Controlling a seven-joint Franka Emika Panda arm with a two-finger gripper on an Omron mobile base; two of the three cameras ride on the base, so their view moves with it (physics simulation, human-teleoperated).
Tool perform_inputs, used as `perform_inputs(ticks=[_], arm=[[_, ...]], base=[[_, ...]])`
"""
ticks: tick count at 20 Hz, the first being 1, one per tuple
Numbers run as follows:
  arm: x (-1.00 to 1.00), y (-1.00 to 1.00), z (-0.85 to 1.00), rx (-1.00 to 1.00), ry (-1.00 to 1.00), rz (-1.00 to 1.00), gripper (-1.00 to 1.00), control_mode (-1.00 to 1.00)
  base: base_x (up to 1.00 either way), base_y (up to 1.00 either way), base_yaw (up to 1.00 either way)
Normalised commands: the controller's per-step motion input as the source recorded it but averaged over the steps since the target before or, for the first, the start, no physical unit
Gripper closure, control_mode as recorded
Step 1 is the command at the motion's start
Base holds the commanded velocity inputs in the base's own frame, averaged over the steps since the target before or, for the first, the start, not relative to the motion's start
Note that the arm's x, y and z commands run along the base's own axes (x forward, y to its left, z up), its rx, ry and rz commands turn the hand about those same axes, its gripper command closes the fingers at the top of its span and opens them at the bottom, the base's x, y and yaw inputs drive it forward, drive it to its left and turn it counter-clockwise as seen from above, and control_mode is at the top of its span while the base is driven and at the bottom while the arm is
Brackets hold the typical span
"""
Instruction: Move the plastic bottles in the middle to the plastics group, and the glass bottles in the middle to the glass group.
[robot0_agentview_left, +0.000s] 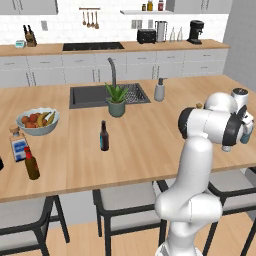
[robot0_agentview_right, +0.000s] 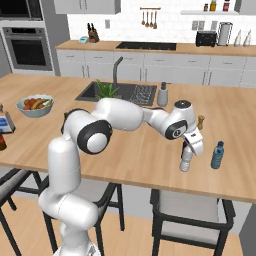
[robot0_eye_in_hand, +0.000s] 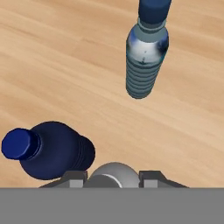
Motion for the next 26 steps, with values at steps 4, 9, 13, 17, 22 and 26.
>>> perform_inputs(ticks=[4, 9, 13, 17, 22, 26], arm=[[0.0, 0.0, 0.0, 0.0, 0.0, 0.0, -1.0, -1.0], [0.0, 0.0, 0.0, 0.0, 0.0, 0.0, -1.0, -1.0], [0.0, 0.0, 0.0, 0.0, 0.0, 0.0, -1.0, -1.0], [0.0, 0.0, 0.0, 0.0, 0.0, 0.0, -1.0, -1.0], [-0.39, 0.02, 0.08, 0.0, -0.16, 0.01, -1.0, -1.0], [-0.6, 0.24, 0.39, 0.0, -0.16, 0.0, -1.0, -1.0]], base=[[0.0, 0.0, 0.0], [0.0, 0.0, 0.0], [0.0, 0.0, 0.0], [0.0, 0.0, 0.0], [0.0, 0.0, 0.0], [0.0, 0.0, 0.0]])
